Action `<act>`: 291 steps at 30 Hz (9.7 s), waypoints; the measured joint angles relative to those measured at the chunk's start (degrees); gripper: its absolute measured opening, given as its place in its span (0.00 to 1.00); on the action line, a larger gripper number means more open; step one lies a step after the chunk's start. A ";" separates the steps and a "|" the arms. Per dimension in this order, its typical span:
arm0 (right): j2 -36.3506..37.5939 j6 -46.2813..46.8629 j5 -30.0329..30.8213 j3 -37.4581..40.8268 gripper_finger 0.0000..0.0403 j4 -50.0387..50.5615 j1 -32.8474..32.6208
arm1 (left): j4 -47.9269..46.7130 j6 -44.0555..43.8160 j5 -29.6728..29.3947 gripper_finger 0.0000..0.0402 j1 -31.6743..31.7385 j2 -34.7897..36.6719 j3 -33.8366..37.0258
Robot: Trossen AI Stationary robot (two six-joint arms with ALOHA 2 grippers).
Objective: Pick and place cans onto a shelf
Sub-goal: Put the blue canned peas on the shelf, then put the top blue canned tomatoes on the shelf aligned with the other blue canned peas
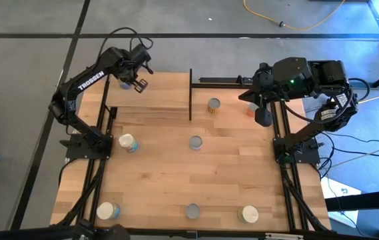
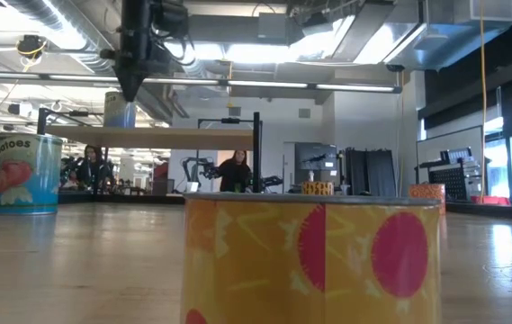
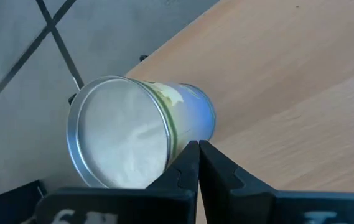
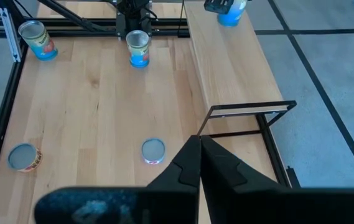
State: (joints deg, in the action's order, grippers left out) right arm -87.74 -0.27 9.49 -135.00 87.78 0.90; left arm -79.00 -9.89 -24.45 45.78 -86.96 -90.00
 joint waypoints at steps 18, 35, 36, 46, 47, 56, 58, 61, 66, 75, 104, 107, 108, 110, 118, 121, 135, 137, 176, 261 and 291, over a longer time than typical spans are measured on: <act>0.00 -0.22 -0.02 0.00 0.03 -0.34 -0.02 | 0.71 4.39 -2.35 0.00 3.89 0.00 -0.02; 0.00 -0.22 0.01 0.00 0.03 -0.33 -0.02 | 2.12 5.51 6.61 0.00 0.88 0.87 -2.83; 0.00 -0.22 0.01 0.00 0.03 -0.32 -0.02 | 1.16 5.48 7.60 0.00 -0.30 0.92 -3.97; 0.00 -0.22 0.01 0.00 0.03 -0.25 -0.01 | -10.78 8.15 18.54 0.00 -13.11 2.56 -14.10; 0.00 -0.22 0.00 0.00 0.03 -0.24 -0.02 | -10.98 8.98 21.31 0.00 -14.38 3.59 -14.10; 0.00 -0.28 -2.36 0.02 0.03 1.02 0.01 | -11.05 8.96 30.52 0.00 -24.72 11.73 -11.98; 0.00 -1.00 -3.80 0.02 0.03 1.01 0.01 | -11.02 8.84 32.41 0.00 -26.71 13.59 -10.76; 0.00 -1.89 -5.82 0.02 0.03 0.98 -0.02 | -11.03 7.46 34.27 0.00 -29.71 16.33 -8.45; 0.00 -1.75 -6.53 0.02 0.03 0.93 0.01 | -11.05 -1.58 33.61 0.03 -33.09 18.92 -5.78; 0.00 -1.55 -6.54 0.02 0.03 0.67 -0.02 | -10.94 -9.58 34.03 0.17 -34.25 21.69 2.75; 0.00 0.00 -6.53 0.02 0.03 0.73 -0.02 | 7.06 -47.08 27.36 0.19 -44.17 22.25 33.61; 0.00 -0.05 -6.53 0.02 0.03 0.73 0.00 | 8.98 -47.12 26.15 0.19 -45.21 22.25 34.82; 0.00 -0.07 -6.53 0.02 0.03 0.73 -0.02 | 9.19 -47.17 25.93 0.19 -45.47 22.25 35.13; 0.00 -0.09 -6.55 0.02 0.03 0.73 -0.01 | 9.26 -47.93 25.35 0.19 -45.89 22.25 35.57; 0.00 -0.20 -6.54 0.02 0.03 0.73 -0.02 | 9.35 -48.35 23.83 0.19 -47.38 21.97 38.20; 0.00 -0.20 -6.53 0.02 0.03 0.73 0.01 | 9.43 -48.31 22.85 0.19 -48.04 21.88 39.30; 0.00 -0.14 -6.53 0.02 0.03 0.21 -0.02 | 12.72 -48.50 19.57 0.19 -48.75 21.90 39.71; 0.00 0.02 -6.53 0.02 0.03 0.21 0.00 | 12.72 -48.50 18.58 0.19 -49.17 21.90 39.69; 0.00 0.00 -6.53 0.02 0.03 0.23 -0.02 | 10.71 -54.22 19.60 0.01 -50.03 15.98 39.58; 0.00 -0.31 -6.51 0.02 0.03 -0.73 -0.02 | -10.99 -13.76 15.58 0.00 -8.74 14.71 -5.23; 0.00 -0.44 -6.53 0.02 0.03 -0.71 -0.02 | -10.99 -9.42 14.71 0.00 -0.17 14.67 1.44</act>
State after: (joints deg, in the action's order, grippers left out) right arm -87.74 -0.71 2.96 -134.98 87.07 0.89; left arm -90.00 -19.31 -9.74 45.61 -72.29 -88.55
